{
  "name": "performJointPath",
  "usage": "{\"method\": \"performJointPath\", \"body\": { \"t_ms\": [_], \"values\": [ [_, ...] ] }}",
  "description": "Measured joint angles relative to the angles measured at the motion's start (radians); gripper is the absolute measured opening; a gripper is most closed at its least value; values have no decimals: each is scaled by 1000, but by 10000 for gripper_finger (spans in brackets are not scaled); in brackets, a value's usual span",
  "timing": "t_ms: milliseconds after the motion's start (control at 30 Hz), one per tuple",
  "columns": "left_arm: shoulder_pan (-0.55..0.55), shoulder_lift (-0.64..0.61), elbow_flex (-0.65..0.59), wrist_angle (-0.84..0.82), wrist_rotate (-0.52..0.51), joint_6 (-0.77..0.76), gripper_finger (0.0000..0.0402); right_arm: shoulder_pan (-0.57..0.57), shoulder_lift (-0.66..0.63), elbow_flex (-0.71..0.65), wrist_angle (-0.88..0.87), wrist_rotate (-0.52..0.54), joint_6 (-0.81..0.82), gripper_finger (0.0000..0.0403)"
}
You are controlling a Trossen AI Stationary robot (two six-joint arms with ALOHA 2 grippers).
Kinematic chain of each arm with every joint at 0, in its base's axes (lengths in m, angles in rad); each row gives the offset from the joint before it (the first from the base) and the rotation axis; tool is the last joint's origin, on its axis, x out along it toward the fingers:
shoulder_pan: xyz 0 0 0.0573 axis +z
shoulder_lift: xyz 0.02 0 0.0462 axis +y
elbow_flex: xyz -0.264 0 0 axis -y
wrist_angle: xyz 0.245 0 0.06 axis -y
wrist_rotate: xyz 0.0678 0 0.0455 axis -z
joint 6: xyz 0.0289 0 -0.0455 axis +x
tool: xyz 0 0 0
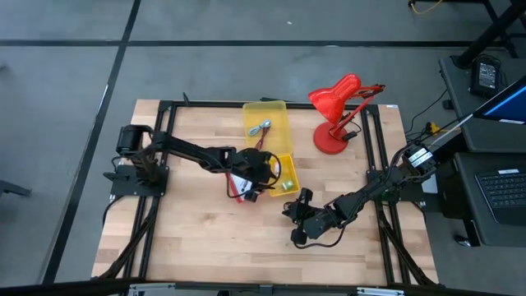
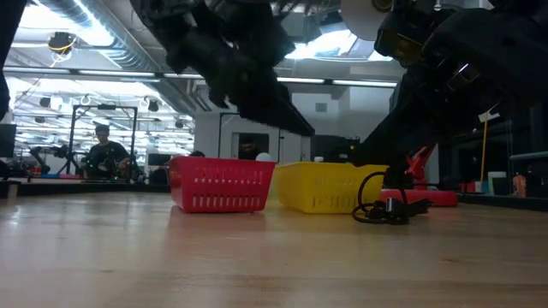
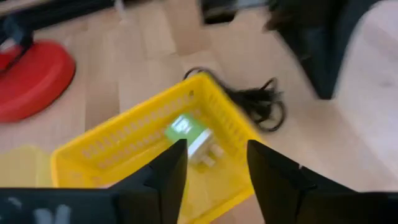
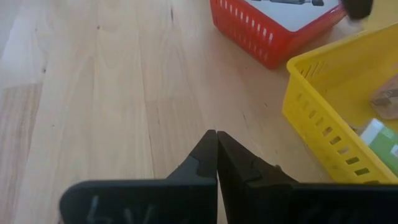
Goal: Pick and place items into bin
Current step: Put the black cable wire into the top yellow bin
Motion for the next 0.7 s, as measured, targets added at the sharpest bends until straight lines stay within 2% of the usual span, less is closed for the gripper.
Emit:
{"method": "performJointPath", "body": {
  "t_ms": [300,533,700],
  "values": [
    [-56,-172,1,-196,12,34,83,0,0,0,-6,0,0,0],
    [-94,-313,-7,-401,13,-13,31,0,0,0,-7,0,-2,0],
    [-116,-388,-78,-417,12,-17,3,0,0,0,-9,0,-1,0]
  ]
}}
